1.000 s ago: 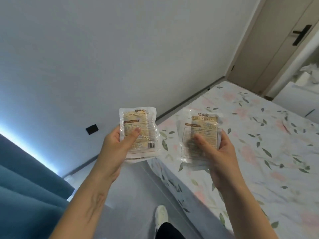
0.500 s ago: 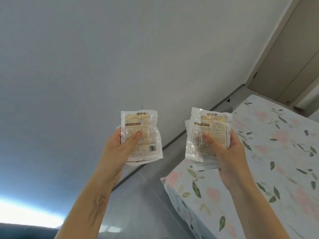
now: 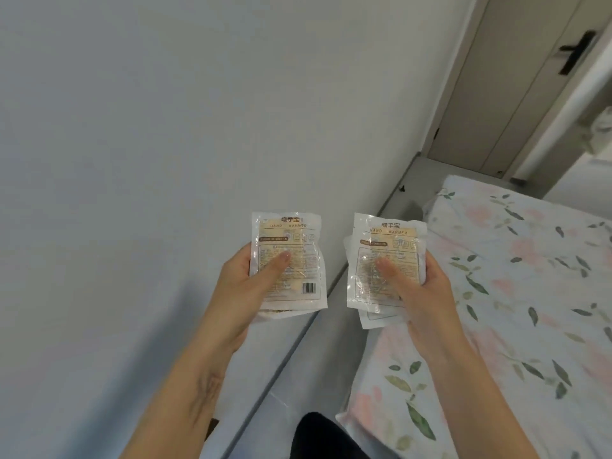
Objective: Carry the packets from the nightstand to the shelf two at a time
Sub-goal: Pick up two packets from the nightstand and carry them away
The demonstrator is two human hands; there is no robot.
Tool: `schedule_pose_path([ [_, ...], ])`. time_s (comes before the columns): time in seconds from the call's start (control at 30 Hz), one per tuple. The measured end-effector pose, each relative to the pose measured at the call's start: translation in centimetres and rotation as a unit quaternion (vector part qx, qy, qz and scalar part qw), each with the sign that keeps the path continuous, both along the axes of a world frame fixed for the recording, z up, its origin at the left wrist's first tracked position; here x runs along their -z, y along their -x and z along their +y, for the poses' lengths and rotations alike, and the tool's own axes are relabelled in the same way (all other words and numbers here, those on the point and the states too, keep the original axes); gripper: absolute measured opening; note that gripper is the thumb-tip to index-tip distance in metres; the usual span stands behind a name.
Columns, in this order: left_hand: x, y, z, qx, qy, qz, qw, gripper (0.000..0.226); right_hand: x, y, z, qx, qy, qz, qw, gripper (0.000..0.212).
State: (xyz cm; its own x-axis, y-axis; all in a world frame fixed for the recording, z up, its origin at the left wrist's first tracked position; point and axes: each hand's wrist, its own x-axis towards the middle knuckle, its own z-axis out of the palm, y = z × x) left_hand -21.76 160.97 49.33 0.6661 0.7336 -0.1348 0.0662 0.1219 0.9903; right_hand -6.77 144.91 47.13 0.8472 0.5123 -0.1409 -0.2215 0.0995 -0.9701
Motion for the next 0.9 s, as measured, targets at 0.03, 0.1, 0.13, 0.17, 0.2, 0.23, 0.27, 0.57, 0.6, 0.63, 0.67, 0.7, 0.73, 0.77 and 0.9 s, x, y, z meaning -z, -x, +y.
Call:
schedule_pose_path([
  [0.03, 0.0, -1.2, 1.1, 0.017, 0.0, 0.0, 1.0, 0.018, 0.0, -0.6, 0.7, 0.012, 0.002, -0.003, 1.0, 0.035],
  [0.1, 0.1, -4.0, 3.1, 0.049, 0.003, -0.002, 0.999, 0.019, 0.0, -2.1, 1.9, 0.037, 0.006, -0.009, 0.999, 0.03],
  [0.13, 0.3, -5.4, 4.0, 0.063, 0.008, -0.002, 0.998, 0.02, 0.1, -3.1, 2.4, 0.05, 0.009, -0.01, 0.999, 0.03],
  [0.17, 0.4, -6.9, 4.9, 0.073, 0.013, -0.001, 0.997, 0.021, 0.2, -4.1, 3.0, 0.063, 0.012, -0.01, 0.998, 0.03],
  [0.2, 0.6, -8.5, 5.8, 0.082, 0.017, 0.0, 0.996, 0.022, 0.3, -5.2, 3.5, 0.075, 0.015, -0.011, 0.997, 0.03],
  [0.23, 0.8, -10.1, 6.7, 0.09, 0.021, 0.0, 0.996, 0.022, 0.4, -6.5, 4.2, 0.087, 0.017, -0.012, 0.996, 0.03],
  [0.27, 1.2, -11.8, 7.6, 0.096, 0.026, -0.001, 0.995, 0.023, 0.6, -7.9, 4.8, 0.097, 0.019, -0.014, 0.995, 0.03],
  [0.57, 2.6, -34.6, 15.5, 0.182, 0.041, 0.002, 0.982, 0.021, 2.4, -27.1, 10.7, 0.199, 0.019, -0.014, 0.98, 0.027],
  [0.6, 2.5, -37.8, 16.3, 0.192, 0.042, 0.001, 0.98, 0.022, 2.2, -29.7, 11.2, 0.206, 0.019, -0.017, 0.978, 0.027],
  [0.63, 2.2, -41.1, 17.1, 0.199, 0.041, -0.002, 0.979, 0.021, 2.0, -32.2, 11.7, 0.211, 0.016, -0.019, 0.977, 0.028],
  [0.67, 1.9, -44.2, 17.8, 0.204, 0.041, -0.006, 0.978, 0.021, 1.7, -34.6, 12.3, 0.214, 0.015, -0.021, 0.976, 0.028],
  [0.7, 1.5, -47.3, 18.4, 0.208, 0.042, -0.011, 0.977, 0.021, 1.3, -37.0, 12.7, 0.219, 0.016, -0.025, 0.975, 0.027],
  [0.73, 1.0, -50.4, 19.0, 0.212, 0.042, -0.017, 0.976, 0.02, 0.8, -39.2, 13.2, 0.225, 0.02, -0.029, 0.974, 0.027],
  [0.77, 0.6, -53.2, 19.6, 0.215, 0.043, -0.022, 0.975, 0.02, 0.2, -41.4, 13.8, 0.231, 0.024, -0.033, 0.972, 0.027],
  [0.9, -0.6, -61.9, 22.3, 0.228, 0.038, -0.027, 0.973, 0.021, -1.5, -49.4, 15.8, 0.244, 0.022, -0.045, 0.968, 0.031],
])
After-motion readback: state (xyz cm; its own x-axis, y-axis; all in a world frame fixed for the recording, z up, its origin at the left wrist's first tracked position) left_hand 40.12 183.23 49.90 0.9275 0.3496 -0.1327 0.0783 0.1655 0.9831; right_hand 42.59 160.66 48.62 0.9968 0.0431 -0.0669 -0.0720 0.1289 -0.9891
